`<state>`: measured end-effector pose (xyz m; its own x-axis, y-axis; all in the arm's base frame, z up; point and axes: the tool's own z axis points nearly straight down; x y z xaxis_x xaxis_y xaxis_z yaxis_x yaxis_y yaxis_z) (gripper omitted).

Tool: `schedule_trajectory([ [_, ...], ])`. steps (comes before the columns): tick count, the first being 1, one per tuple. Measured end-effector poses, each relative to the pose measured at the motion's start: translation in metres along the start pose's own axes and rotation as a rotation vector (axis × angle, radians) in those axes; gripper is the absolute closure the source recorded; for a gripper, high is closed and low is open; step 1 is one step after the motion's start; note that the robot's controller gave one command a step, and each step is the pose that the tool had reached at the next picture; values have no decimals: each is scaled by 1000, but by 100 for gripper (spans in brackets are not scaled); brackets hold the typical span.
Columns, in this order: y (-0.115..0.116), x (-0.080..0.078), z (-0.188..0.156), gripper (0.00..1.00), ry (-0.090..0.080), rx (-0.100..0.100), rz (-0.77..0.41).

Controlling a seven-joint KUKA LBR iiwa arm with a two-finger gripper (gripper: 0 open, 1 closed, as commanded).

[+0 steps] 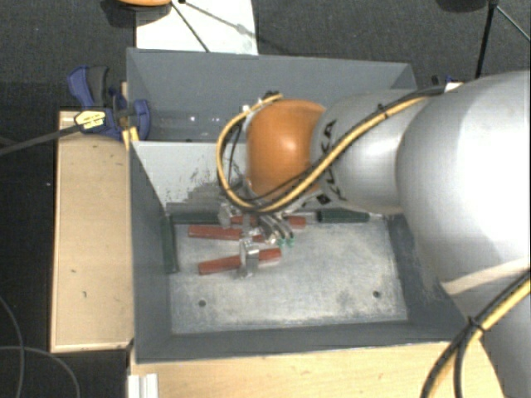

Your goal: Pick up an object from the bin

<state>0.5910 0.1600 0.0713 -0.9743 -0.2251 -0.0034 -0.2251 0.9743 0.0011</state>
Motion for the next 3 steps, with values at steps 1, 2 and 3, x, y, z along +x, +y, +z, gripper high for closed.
schedule_trajectory([
  [1,0,0,1,100,2,0,6],
  [2,0,1,1,100,2,0,9],
  [3,0,1,1,100,2,0,7],
])
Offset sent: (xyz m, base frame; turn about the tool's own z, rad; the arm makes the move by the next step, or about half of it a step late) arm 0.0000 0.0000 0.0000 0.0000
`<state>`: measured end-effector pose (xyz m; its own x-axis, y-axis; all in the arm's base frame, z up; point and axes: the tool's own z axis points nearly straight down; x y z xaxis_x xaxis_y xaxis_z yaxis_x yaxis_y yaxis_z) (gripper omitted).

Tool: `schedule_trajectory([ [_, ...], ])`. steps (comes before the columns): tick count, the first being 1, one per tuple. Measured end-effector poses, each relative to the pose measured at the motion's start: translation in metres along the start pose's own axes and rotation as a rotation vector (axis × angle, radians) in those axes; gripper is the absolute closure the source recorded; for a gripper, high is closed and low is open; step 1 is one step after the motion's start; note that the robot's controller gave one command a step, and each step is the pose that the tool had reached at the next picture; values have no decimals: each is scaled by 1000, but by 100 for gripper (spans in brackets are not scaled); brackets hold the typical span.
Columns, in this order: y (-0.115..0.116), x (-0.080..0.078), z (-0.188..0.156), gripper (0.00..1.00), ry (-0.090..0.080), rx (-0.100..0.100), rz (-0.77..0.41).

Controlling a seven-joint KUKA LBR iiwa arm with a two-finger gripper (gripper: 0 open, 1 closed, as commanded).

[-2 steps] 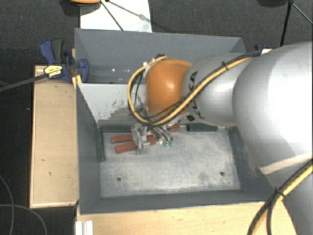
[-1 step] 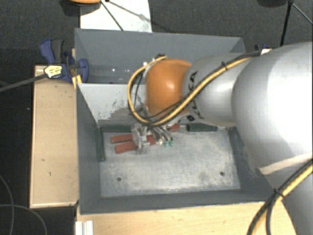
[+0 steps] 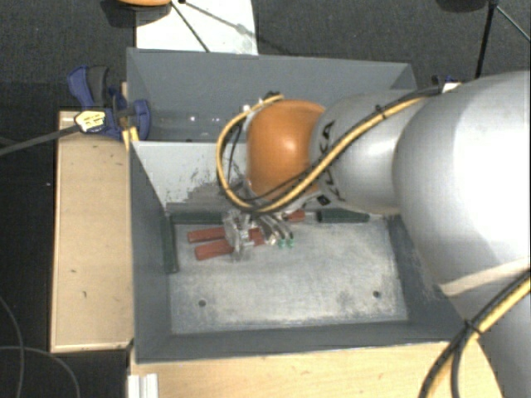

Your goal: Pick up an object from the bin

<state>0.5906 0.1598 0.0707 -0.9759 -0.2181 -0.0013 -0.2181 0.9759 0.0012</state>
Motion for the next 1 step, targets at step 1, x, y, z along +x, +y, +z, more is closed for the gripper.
schedule_trajectory([
  [1,13,35,-176,100,-6,1,-51],
])
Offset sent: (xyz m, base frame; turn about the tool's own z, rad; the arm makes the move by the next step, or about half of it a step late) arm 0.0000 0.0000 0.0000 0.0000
